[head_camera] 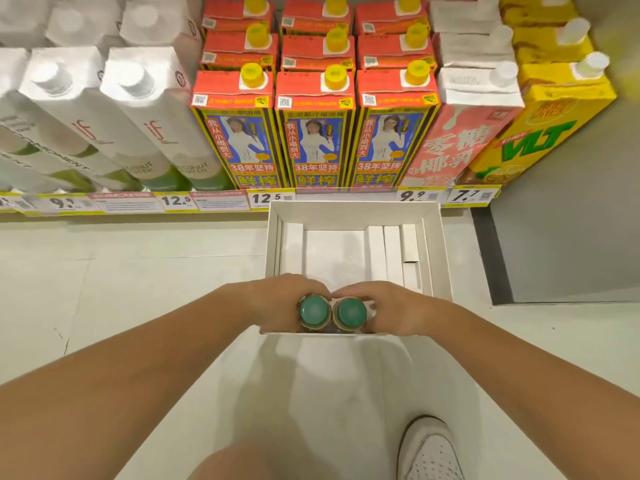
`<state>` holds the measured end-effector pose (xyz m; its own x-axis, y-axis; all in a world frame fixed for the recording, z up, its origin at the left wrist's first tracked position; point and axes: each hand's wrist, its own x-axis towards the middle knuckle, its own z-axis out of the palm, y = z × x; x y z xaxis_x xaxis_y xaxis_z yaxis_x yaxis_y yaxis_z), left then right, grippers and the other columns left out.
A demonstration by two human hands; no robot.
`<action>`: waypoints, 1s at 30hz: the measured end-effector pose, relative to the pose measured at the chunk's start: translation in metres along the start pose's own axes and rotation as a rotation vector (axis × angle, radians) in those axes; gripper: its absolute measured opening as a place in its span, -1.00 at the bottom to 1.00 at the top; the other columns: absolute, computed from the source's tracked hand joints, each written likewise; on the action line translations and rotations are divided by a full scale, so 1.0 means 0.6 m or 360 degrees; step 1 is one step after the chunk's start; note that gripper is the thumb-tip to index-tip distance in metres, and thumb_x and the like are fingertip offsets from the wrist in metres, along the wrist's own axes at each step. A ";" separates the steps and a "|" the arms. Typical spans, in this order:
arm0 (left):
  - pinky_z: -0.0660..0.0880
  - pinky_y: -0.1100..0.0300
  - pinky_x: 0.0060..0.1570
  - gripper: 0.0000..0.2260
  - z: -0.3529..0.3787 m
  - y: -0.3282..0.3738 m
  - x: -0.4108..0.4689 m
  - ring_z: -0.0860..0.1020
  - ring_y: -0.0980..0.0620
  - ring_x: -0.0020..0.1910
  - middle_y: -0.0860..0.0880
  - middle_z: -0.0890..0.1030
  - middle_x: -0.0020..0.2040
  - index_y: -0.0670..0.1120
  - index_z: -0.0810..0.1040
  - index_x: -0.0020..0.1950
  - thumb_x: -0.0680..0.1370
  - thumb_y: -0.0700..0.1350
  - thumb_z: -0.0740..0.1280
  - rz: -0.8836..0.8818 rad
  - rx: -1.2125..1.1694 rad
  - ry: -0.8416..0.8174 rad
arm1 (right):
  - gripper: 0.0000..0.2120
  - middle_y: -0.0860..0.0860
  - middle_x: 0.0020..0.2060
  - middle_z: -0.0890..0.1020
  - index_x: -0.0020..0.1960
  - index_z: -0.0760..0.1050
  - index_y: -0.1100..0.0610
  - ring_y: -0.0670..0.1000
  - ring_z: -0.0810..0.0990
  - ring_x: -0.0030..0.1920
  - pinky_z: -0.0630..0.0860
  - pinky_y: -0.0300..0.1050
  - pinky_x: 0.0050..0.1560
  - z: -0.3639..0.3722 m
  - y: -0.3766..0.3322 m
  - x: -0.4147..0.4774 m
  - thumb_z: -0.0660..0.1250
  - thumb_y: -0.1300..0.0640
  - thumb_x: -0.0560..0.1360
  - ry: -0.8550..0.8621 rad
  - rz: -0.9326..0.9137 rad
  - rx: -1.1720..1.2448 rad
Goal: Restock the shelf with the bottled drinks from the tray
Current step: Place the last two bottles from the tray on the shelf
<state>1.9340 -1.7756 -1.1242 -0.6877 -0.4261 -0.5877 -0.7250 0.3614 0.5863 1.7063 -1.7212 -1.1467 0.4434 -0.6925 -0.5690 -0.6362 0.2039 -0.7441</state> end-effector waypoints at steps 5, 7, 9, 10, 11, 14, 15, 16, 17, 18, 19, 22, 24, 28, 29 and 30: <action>0.55 0.09 0.02 -0.69 0.001 -0.006 0.005 0.57 0.09 -0.02 0.16 0.60 -0.01 0.14 0.53 0.11 0.41 0.08 0.48 0.0038 -0.0015 0.0025 | -0.65 -0.18 0.01 0.64 0.09 0.60 -0.10 -0.21 0.58 0.03 0.52 -0.23 0.13 0.003 -0.007 0.006 0.52 0.22 0.40 -0.0014 -0.0005 0.0149; 0.55 0.10 0.05 -0.67 0.003 -0.010 0.005 0.57 0.10 -0.01 0.18 0.62 0.00 0.16 0.54 0.09 0.38 0.03 0.52 -0.0004 -0.0105 0.0074 | -0.63 -0.11 -0.03 0.65 0.08 0.61 -0.03 -0.22 0.56 -0.06 0.55 -0.27 0.01 0.001 -0.007 0.002 0.50 0.33 0.38 0.0014 0.0000 0.0246; 0.54 0.14 0.07 -0.60 -0.001 -0.012 0.007 0.57 0.08 0.01 0.17 0.63 0.03 0.13 0.57 0.11 0.34 -0.11 0.58 -0.0044 -0.0241 0.0144 | -0.53 -0.05 0.03 0.65 0.14 0.60 0.07 -0.16 0.57 0.00 0.56 -0.13 0.08 -0.010 -0.010 -0.005 0.48 0.45 0.32 0.0070 0.0042 0.0400; 0.53 0.19 0.05 -0.56 -0.008 -0.010 0.007 0.57 0.10 -0.01 0.16 0.63 0.04 0.10 0.59 0.13 0.32 -0.18 0.59 -0.0054 -0.0304 0.0190 | -0.49 -0.06 0.04 0.66 0.16 0.60 0.09 -0.15 0.58 0.04 0.54 -0.10 0.12 -0.020 -0.015 -0.009 0.47 0.49 0.31 0.0099 0.0059 0.0440; 0.52 0.28 0.00 -0.55 -0.019 -0.005 0.006 0.56 0.16 -0.04 0.16 0.63 0.03 0.07 0.60 0.13 0.31 -0.22 0.60 -0.0044 -0.0366 0.0231 | -0.47 -0.05 0.05 0.66 0.17 0.60 0.10 -0.15 0.58 0.07 0.53 -0.10 0.16 -0.031 -0.021 -0.014 0.46 0.51 0.30 0.0135 0.0059 0.0464; 0.43 0.49 -0.14 -0.60 -0.067 0.024 -0.012 0.55 0.32 -0.12 0.22 0.64 -0.08 0.04 0.63 0.06 0.30 -0.27 0.60 0.0040 -0.0593 0.0304 | -0.51 -0.03 0.05 0.68 0.15 0.60 0.09 -0.05 0.60 0.12 0.53 -0.07 0.19 -0.066 -0.056 -0.040 0.46 0.49 0.33 0.0259 -0.0013 0.0584; 0.43 0.50 -0.13 -0.62 -0.086 0.038 -0.022 0.56 0.31 -0.11 0.23 0.64 -0.09 0.05 0.64 0.02 0.31 -0.27 0.60 0.0065 -0.0664 0.0335 | -0.52 -0.05 0.04 0.68 0.14 0.61 0.06 -0.03 0.60 0.12 0.54 -0.08 0.17 -0.079 -0.072 -0.052 0.46 0.47 0.32 0.0304 -0.0048 0.0625; 0.43 0.48 -0.11 -0.63 -0.106 0.053 -0.034 0.58 0.28 -0.09 0.23 0.65 -0.09 0.06 0.64 -0.01 0.31 -0.28 0.61 0.0097 -0.0729 0.0368 | -0.53 -0.05 0.05 0.68 0.12 0.61 0.03 -0.01 0.61 0.13 0.54 -0.09 0.15 -0.092 -0.090 -0.067 0.47 0.44 0.32 0.0350 -0.0088 0.0659; 0.45 0.44 -0.08 -0.64 -0.123 0.068 -0.046 0.60 0.23 -0.04 0.22 0.66 -0.06 0.06 0.64 -0.02 0.32 -0.28 0.61 0.0131 -0.0795 0.0398 | -0.53 -0.04 0.05 0.68 0.12 0.62 0.01 0.00 0.61 0.14 0.56 -0.12 0.11 -0.103 -0.106 -0.081 0.48 0.40 0.30 0.0392 -0.0127 0.0695; 0.47 0.38 -0.03 -0.64 -0.144 0.085 -0.060 0.62 0.16 0.03 0.19 0.67 -0.03 0.05 0.65 -0.01 0.32 -0.29 0.60 0.0168 -0.0855 0.0423 | -0.54 -0.03 0.05 0.68 0.11 0.62 0.00 -0.01 0.61 0.14 0.57 -0.16 0.05 -0.117 -0.125 -0.099 0.49 0.36 0.29 0.0438 -0.0170 0.0728; 0.49 0.30 0.05 -0.63 -0.163 0.102 -0.074 0.62 0.10 0.09 0.15 0.68 0.01 0.04 0.65 0.01 0.33 -0.31 0.60 0.0205 -0.0910 0.0434 | -0.55 -0.05 0.04 0.69 0.09 0.63 -0.02 -0.06 0.62 0.12 0.56 -0.22 -0.01 -0.131 -0.145 -0.116 0.49 0.33 0.28 0.0472 -0.0211 0.0758; 0.47 0.10 0.24 -0.62 -0.226 0.161 -0.121 0.62 -0.02 0.18 0.00 0.69 0.11 -0.03 0.64 0.11 0.37 -0.31 0.56 0.0364 -0.1029 0.0463 | -0.57 -0.07 0.05 0.69 0.06 0.64 -0.07 -0.09 0.62 0.13 0.53 -0.24 0.03 -0.173 -0.203 -0.177 0.50 0.30 0.27 0.0592 -0.0339 0.0816; 0.51 0.10 0.20 -0.56 -0.268 0.208 -0.152 0.62 -0.06 0.18 -0.05 0.67 0.18 -0.07 0.60 0.23 0.39 -0.30 0.54 0.0504 -0.1120 0.0490 | -0.57 -0.02 0.08 0.69 0.08 0.63 -0.03 -0.03 0.62 0.16 0.53 -0.17 0.08 -0.202 -0.241 -0.219 0.50 0.30 0.28 0.0686 -0.0455 0.0880; 0.56 0.18 0.07 -0.47 -0.337 0.310 -0.207 0.64 -0.05 0.13 -0.10 0.65 0.21 -0.11 0.53 0.30 0.35 -0.27 0.54 0.0773 -0.1242 0.0728 | -0.52 0.03 0.11 0.67 0.22 0.57 0.00 0.01 0.61 0.11 0.57 -0.10 0.08 -0.254 -0.322 -0.301 0.46 0.30 0.34 0.0855 -0.0702 0.0981; 0.57 0.17 0.07 -0.48 -0.351 0.335 -0.219 0.64 -0.06 0.12 -0.12 0.66 0.20 -0.10 0.53 0.29 0.36 -0.28 0.56 0.0827 -0.1248 0.0807 | -0.48 0.06 0.19 0.65 0.30 0.51 0.03 0.05 0.59 0.18 0.56 -0.05 0.16 -0.265 -0.343 -0.319 0.44 0.29 0.37 0.0907 -0.0772 0.0988; 0.57 0.18 0.09 -0.50 -0.363 0.358 -0.230 0.64 -0.05 0.13 -0.11 0.66 0.19 -0.08 0.55 0.27 0.37 -0.26 0.56 0.0882 -0.1240 0.0879 | -0.46 0.11 0.26 0.61 0.37 0.45 0.07 0.11 0.56 0.26 0.51 0.03 0.27 -0.276 -0.362 -0.335 0.41 0.28 0.40 0.0958 -0.0849 0.1006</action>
<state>1.8810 -1.8198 -0.7957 -0.6577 -0.7489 0.0813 0.0345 0.0779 0.9964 1.6509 -1.7408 -0.8126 0.0701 -0.9970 0.0312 0.0780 -0.0257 -0.9966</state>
